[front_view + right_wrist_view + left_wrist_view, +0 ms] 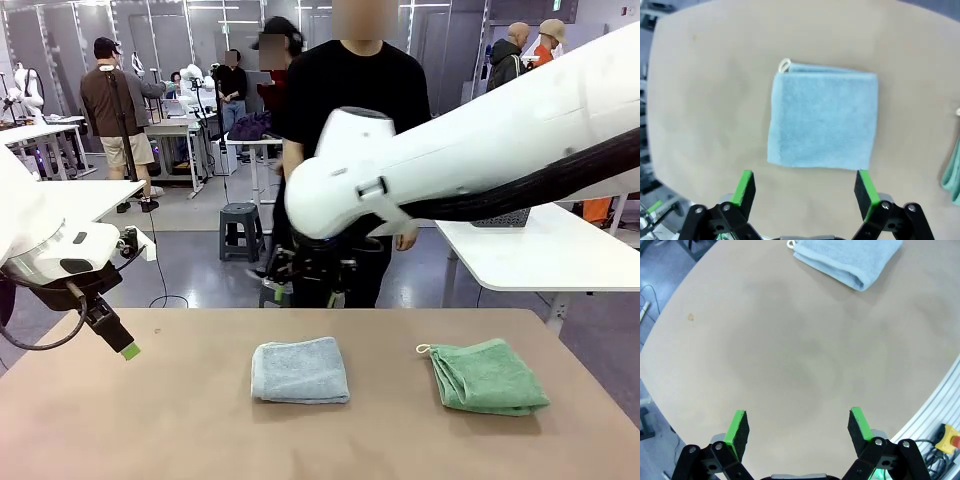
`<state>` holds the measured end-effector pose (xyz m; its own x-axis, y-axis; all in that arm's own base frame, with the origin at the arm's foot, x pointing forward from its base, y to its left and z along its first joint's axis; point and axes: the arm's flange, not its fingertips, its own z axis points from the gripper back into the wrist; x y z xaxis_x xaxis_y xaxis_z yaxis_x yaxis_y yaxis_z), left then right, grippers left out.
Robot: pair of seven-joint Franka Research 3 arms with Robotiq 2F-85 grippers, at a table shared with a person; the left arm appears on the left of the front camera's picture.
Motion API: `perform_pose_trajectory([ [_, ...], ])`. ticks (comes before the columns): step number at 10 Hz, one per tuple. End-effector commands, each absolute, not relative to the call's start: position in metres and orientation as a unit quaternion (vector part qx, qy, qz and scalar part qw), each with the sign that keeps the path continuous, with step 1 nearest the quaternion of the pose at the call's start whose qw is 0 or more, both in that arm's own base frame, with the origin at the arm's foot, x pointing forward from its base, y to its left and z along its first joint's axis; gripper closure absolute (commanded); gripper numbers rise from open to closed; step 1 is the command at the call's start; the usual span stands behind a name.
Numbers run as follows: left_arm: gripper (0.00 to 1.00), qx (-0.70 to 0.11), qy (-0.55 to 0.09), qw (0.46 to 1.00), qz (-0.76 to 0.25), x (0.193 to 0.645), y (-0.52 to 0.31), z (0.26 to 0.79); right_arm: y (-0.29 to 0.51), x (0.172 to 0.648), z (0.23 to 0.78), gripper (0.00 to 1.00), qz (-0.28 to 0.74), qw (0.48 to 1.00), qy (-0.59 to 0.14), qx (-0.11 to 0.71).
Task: Fold the towels and place them in the basket.
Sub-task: Stack the folded Towel with hook on the right side of the table.
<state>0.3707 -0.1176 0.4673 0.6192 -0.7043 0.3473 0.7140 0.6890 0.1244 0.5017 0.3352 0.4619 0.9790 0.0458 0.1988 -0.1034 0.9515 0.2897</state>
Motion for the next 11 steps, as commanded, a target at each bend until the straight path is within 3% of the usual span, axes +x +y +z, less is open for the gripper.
perform_pose_trajectory([
  [1,0.0,-0.007,-0.184,0.903,-0.388,0.371,-0.12,0.468,0.286,0.497,0.43,0.0,0.024,0.971,-0.079,0.224],
  [5,0.0,-0.007,-0.184,0.903,-0.388,0.371,-0.12,0.468,0.237,0.514,0.355,0.0,-0.012,0.948,-0.062,0.313],
  [11,0.0,-0.007,-0.184,0.903,-0.388,0.371,-0.12,0.468,0.224,0.529,0.283,0.0,-0.044,0.939,-0.037,0.34],
])
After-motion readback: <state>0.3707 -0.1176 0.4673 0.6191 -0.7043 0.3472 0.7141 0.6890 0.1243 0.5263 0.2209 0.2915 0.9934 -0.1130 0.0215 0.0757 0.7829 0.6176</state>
